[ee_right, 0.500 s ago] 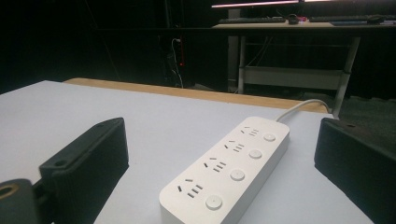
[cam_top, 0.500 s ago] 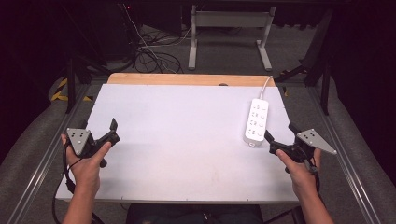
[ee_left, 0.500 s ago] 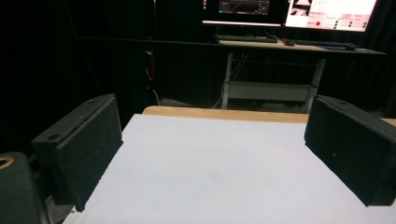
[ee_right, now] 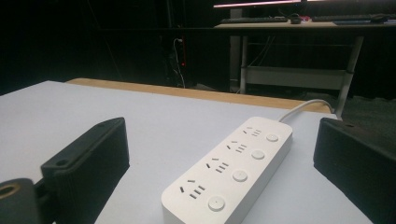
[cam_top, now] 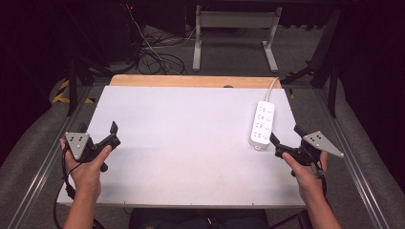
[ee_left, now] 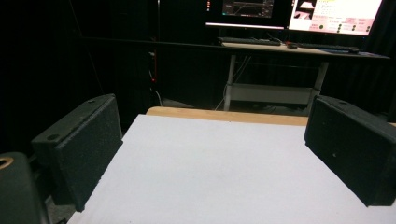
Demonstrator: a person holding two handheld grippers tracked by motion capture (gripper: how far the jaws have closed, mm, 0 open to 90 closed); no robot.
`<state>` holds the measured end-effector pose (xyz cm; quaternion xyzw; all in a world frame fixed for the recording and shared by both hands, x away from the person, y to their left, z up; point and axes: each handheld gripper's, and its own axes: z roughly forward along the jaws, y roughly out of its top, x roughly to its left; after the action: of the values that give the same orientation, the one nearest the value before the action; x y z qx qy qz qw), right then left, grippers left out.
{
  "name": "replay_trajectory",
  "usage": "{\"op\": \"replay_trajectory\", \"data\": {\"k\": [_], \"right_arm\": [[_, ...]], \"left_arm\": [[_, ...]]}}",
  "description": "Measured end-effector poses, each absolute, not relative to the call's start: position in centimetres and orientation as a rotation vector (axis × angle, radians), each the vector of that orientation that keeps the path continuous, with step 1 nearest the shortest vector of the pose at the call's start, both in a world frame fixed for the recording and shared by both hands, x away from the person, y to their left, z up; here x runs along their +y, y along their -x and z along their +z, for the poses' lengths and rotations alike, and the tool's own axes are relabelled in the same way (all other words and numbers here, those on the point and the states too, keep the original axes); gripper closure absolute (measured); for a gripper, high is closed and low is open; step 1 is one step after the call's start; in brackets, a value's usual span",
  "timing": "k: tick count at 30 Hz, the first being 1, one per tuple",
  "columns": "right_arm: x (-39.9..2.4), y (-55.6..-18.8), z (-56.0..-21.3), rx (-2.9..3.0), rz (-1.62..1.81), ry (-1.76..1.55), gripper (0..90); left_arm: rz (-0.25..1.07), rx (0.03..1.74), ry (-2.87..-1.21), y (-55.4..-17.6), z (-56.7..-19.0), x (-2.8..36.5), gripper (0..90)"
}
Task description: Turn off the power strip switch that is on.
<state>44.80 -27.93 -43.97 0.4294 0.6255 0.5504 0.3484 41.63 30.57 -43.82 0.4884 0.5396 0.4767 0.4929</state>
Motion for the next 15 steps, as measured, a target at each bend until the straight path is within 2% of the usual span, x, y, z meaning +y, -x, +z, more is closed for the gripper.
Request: {"op": "replay_trajectory", "data": {"k": [15], "right_arm": [[-28.08, -44.79, -43.91, 1.613, 1.427, -1.113, 4.8]], "left_arm": [[1.161, 1.312, -1.188, -41.64, -43.86, 30.66, 4.7]]}}
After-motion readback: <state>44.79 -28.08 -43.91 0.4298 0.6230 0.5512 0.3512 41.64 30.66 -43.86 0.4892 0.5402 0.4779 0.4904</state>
